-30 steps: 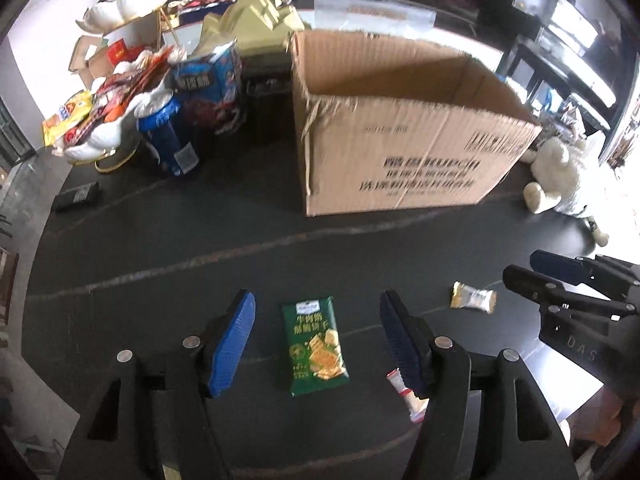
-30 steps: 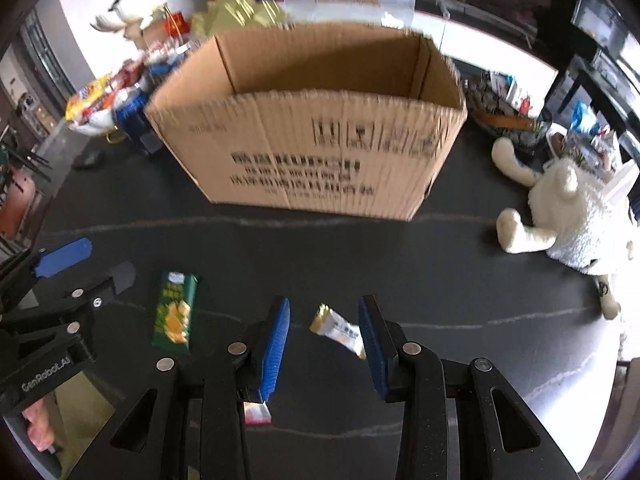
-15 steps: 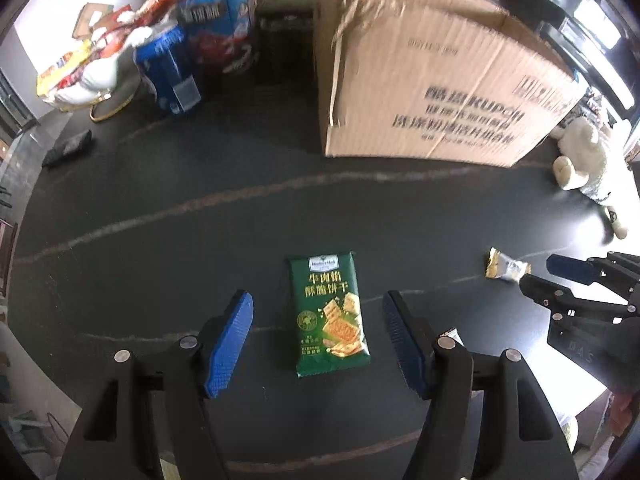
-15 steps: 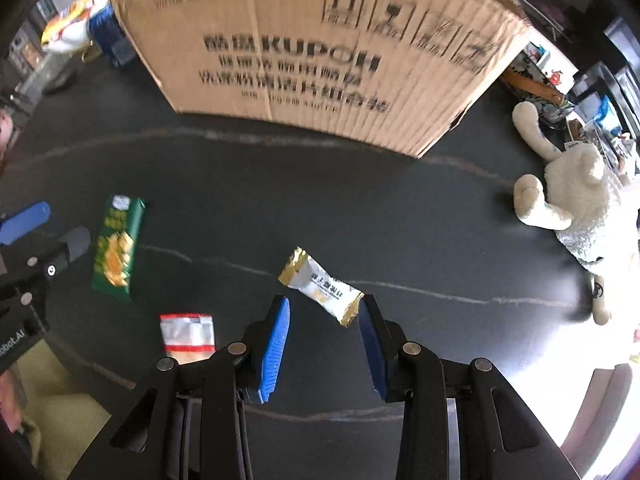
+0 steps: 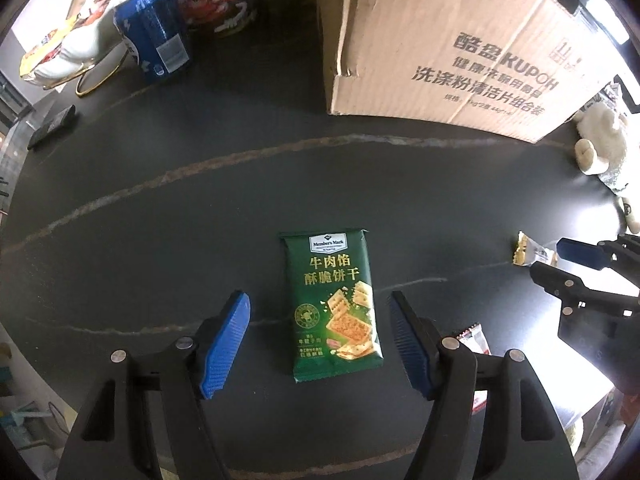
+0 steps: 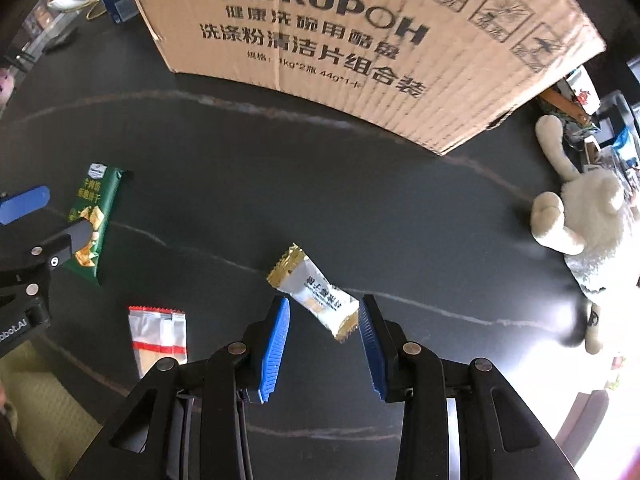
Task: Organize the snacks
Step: 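Grasp the green cracker packet with the left tool while the right grasps the gold-and-white candy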
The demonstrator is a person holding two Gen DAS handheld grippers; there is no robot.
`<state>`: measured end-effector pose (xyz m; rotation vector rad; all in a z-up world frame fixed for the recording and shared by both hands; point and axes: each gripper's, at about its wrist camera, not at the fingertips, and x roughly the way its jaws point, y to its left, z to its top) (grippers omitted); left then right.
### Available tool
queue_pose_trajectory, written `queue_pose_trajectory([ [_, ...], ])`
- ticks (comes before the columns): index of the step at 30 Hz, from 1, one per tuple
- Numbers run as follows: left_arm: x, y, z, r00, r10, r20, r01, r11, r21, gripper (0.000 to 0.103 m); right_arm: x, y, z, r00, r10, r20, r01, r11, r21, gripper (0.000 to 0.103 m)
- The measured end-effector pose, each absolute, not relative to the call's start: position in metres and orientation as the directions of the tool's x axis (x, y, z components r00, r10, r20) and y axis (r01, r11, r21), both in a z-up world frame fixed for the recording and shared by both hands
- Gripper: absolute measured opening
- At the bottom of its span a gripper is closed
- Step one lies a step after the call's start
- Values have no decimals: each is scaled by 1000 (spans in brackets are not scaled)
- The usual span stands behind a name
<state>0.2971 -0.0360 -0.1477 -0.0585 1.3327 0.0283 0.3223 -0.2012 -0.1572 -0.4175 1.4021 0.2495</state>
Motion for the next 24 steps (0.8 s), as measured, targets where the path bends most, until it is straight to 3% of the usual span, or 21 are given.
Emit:
queue_pose_trajectory([
  [22,311,-46,-162,224,-3,-975,-40,999,-12,69,346,-227,-172,145,1,-989,-329,943,-47,37],
  [24,310,-47,-163,224,-17,-974,-40,999,-27,69,345,-229,-171,149,9,-989,-324,945,-40,33],
])
